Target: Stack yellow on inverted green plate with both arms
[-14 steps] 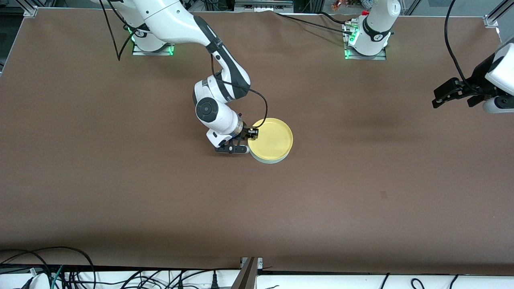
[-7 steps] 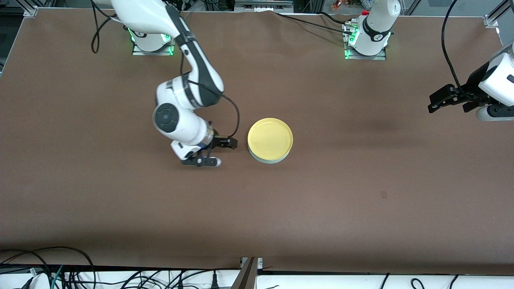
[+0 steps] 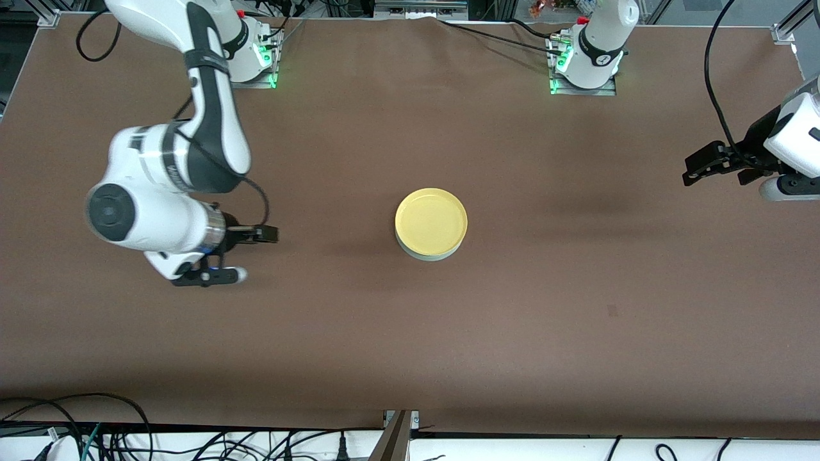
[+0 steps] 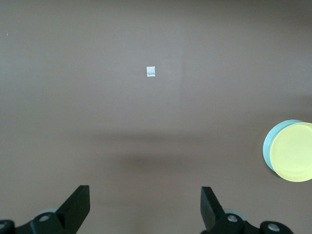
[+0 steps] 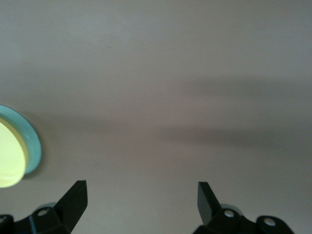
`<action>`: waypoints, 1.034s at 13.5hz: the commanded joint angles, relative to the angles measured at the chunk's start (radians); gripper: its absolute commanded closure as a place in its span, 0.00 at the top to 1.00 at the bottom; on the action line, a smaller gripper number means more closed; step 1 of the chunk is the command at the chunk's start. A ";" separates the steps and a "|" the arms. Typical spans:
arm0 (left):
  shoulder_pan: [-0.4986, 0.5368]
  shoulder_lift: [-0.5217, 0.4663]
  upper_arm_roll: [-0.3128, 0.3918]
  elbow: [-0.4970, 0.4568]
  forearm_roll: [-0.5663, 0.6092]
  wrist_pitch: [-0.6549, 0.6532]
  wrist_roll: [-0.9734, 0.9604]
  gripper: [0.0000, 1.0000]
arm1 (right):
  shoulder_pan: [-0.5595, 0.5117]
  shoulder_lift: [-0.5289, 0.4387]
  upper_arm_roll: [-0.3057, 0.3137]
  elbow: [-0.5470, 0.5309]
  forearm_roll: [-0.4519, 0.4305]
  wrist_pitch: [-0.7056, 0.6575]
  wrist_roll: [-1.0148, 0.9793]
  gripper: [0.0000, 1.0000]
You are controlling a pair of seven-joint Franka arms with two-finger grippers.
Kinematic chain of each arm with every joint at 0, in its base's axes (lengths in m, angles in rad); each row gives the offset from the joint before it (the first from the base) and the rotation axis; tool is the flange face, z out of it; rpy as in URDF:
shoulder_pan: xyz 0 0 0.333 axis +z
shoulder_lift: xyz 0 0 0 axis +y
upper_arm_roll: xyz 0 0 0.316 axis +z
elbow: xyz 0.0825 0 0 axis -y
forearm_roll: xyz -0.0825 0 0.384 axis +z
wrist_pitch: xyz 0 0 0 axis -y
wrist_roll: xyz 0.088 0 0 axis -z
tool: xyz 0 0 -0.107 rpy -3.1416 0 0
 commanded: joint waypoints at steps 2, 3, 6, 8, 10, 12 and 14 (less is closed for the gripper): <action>-0.001 0.015 -0.003 0.038 0.024 -0.020 0.007 1.00 | -0.043 0.007 -0.057 0.054 -0.011 -0.096 -0.067 1.00; -0.001 0.015 -0.003 0.038 0.024 -0.020 0.009 1.00 | -0.059 0.007 -0.076 0.066 -0.011 -0.123 -0.067 1.00; -0.001 0.015 -0.003 0.036 0.022 -0.020 0.010 1.00 | -0.155 -0.060 0.031 0.077 -0.156 -0.148 -0.063 1.00; -0.002 0.015 -0.003 0.038 0.024 -0.020 0.012 1.00 | -0.314 -0.154 0.259 0.062 -0.340 -0.148 -0.054 1.00; -0.002 0.015 -0.003 0.038 0.021 -0.020 0.005 1.00 | -0.423 -0.250 0.421 0.005 -0.486 -0.142 -0.052 1.00; -0.002 0.015 -0.003 0.038 0.022 -0.020 0.005 1.00 | -0.476 -0.327 0.462 -0.041 -0.513 -0.130 -0.061 1.00; -0.002 0.015 -0.003 0.038 0.021 -0.020 0.005 1.00 | -0.499 -0.430 0.470 -0.095 -0.509 -0.127 -0.055 1.00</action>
